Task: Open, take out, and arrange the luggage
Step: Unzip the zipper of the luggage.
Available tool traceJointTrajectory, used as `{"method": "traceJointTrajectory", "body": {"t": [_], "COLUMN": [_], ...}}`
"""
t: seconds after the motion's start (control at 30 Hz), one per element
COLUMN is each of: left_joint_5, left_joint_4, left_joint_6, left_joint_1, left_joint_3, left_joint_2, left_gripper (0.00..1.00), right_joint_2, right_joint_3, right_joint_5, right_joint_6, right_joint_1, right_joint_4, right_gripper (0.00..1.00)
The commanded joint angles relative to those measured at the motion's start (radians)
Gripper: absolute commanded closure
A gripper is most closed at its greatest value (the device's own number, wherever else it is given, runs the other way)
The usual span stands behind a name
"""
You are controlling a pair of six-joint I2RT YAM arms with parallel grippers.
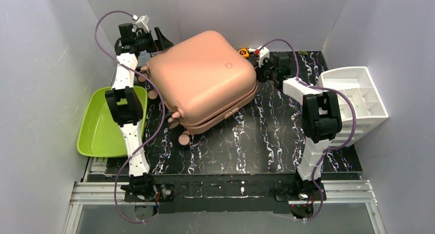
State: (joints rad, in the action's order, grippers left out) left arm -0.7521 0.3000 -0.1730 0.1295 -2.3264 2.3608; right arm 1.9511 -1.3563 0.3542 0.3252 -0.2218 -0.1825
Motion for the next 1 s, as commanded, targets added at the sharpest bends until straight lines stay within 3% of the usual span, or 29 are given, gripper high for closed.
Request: {"method": "traceJointTrajectory", "body": {"t": [0.0,0.27,0.47,0.7,0.97], "left_joint_5": [-0.226,-0.381,-0.415,-0.458,-0.544], "left_joint_4": [0.034,0.054,0.080,0.132,0.205], "left_joint_6": [-0.057,0.010,0.023,0.080,0.160], "left_joint_1": [-0.053,-0.161,-0.207,-0.268,-0.359], "left_joint_3": [-0.093,-0.018,0.018,0.054,0.114], "left_joint_2": [0.046,0.051,0.061,0.057,0.055], "left_gripper": [0.02,0.02,0.03,0.04,0.04], "right_joint_2": [0.025,0.181,0.118,-0.015,-0.207], "right_joint_3": [-0.034,-0.211,-0.146,-0.005,0.193], "right_joint_5": [0.067,0.405,0.596,0.521,0.359], "right_joint_6": [0.026,-0.031,0.020,0.088,0.055], "right_joint_1": [0.021,0.085,0.086,0.085,0.085], "right_joint_4": [-0.003,0.090,0.125,0.173,0.116], "right_gripper": [0.93,0.95,0.97,0.98,0.99]}}
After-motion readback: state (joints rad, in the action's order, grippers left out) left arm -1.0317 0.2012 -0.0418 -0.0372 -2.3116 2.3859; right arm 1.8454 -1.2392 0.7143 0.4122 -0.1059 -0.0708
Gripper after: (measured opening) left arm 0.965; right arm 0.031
